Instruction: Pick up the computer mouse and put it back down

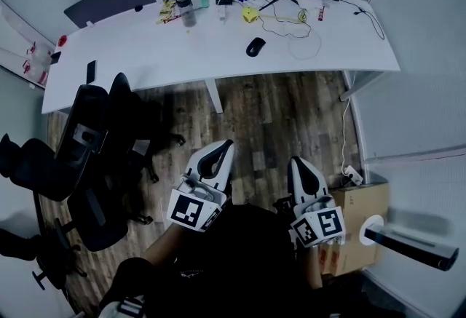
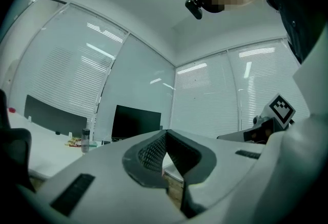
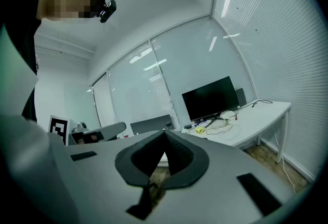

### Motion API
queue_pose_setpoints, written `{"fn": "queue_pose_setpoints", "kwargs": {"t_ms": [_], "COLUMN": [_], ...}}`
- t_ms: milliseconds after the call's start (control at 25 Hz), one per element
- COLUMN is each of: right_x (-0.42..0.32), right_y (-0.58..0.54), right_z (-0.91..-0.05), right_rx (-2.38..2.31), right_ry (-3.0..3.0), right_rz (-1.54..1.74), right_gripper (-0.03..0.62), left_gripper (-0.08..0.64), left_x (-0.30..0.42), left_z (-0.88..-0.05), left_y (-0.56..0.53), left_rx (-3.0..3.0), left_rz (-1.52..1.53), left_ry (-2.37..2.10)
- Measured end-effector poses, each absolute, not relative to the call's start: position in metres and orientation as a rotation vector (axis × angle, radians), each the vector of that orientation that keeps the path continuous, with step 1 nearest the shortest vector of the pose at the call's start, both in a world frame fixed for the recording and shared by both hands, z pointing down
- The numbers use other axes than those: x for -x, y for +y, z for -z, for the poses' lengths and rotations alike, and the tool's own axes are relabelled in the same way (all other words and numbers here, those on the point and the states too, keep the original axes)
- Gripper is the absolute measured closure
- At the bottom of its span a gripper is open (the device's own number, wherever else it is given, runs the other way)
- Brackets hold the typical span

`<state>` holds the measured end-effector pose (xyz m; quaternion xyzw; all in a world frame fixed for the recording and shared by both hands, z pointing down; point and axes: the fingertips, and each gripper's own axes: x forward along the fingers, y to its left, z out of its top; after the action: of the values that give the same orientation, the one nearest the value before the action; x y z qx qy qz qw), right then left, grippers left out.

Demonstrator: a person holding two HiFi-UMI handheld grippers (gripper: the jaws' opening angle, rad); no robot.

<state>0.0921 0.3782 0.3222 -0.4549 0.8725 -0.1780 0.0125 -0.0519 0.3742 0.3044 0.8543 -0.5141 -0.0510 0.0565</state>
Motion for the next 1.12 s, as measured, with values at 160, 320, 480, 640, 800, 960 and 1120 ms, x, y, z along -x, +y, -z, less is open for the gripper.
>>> {"fn": "queue_pose_setpoints", "kwargs": {"t_ms": [160,320,480,640,800,960,1120], "right_x": [-0.076,-0.058,-0.040,-0.018,0.005,0.026,0.033], "right_y": [0.339,0.300,0.265,0.234,0.208,0.192,0.176], "right_z": [-0.324,-0.327,-0.327,-0.329,-0.332,-0.333,-0.335], "right_rx": [1.473,1.533,1.582,1.610,1.600,1.574,1.563], "right_ry": [2.695,2.660,2.632,2.606,2.603,2.628,2.636], "right_rz": [0.579,0.611,0.614,0.620,0.629,0.630,0.646], "right_gripper": [0.594,0.594,0.594,0.594,0.594,0.594,0.594], "left_gripper": [0.552,0.552,0.552,0.552,0.552,0.552,0.552], "left_x": [0.068,0.086,0.109,0.135,0.156,0.172,0.181], "left_z": [-0.302,-0.303,-0.306,-0.309,-0.308,-0.315,-0.321], "left_y": [0.331,0.291,0.257,0.227,0.204,0.194,0.182], "left_rx": [-2.613,-2.645,-2.654,-2.667,-2.668,-2.651,-2.624], "left_rz": [0.160,0.143,0.153,0.150,0.160,0.148,0.141], "left_ry": [-1.509,-1.468,-1.444,-1.431,-1.438,-1.447,-1.459]}}
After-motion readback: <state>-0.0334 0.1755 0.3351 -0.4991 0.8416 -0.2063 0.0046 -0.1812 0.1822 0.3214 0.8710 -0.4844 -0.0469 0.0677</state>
